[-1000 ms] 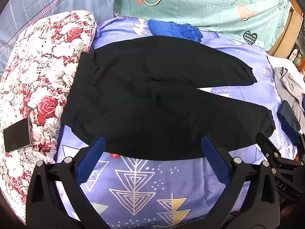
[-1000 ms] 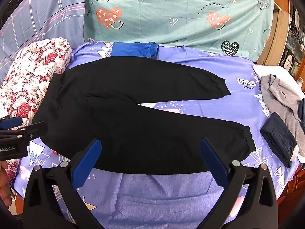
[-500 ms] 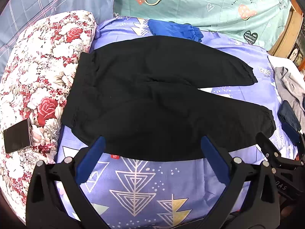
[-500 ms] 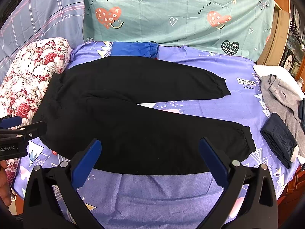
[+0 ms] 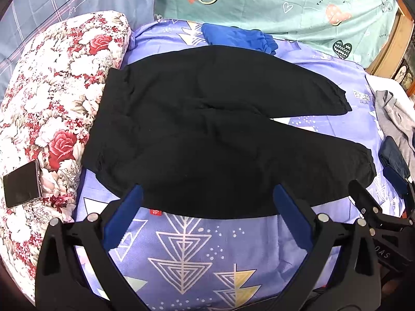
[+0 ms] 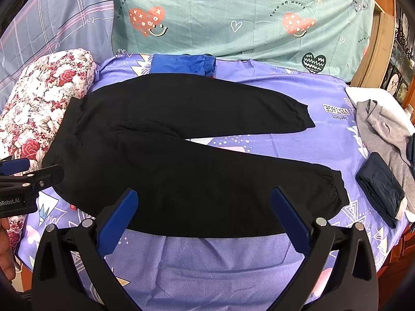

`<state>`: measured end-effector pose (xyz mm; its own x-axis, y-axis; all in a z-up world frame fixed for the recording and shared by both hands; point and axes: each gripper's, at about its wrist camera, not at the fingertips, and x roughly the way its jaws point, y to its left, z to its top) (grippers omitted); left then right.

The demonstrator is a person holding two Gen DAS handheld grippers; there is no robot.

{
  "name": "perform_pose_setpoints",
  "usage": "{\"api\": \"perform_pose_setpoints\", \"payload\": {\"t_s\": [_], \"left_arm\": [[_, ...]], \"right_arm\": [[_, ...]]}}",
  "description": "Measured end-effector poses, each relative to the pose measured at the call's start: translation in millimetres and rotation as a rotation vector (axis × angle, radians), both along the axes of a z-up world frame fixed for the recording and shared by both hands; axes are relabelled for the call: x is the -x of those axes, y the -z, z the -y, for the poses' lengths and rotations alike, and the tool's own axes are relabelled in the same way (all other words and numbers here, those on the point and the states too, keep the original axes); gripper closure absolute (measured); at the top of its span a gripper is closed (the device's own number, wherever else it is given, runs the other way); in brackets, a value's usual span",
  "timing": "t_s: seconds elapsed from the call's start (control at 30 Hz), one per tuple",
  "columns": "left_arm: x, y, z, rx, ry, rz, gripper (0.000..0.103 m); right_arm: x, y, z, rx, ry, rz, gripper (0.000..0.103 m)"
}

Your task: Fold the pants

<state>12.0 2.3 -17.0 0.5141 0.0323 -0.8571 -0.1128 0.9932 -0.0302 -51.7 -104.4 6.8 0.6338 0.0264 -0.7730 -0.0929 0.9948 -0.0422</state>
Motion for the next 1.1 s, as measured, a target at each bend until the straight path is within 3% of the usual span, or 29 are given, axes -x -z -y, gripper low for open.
{"api": "perform_pose_setpoints", "payload": {"t_s": [0.57,0.8,0.93,1.1], "left_arm": [[-1.0,2.8,0.7,0.005,-0.004,-0.008,0.002],[-9.7,31.2,-27.4,0.118,-0.071,-0.102,0.002],[-15.5,61.9,-67.1,0.171,-0.158,-0.184,0.002],[-22.1,95.0,-121.7,0.178,-0.283,-0.248,0.002]], "right_arm": [[-1.8,3.9,-0.8,-0.001,-0.002,-0.009,0.001],[-5.7,10.1,7.9,-0.030,0.020,-0.043,0.001],[-15.7,27.2,36.2,-0.109,0.124,-0.122,0.001],[-19.9,65.7,92.7,-0.277,0.361,-0.277,0.001]]}}
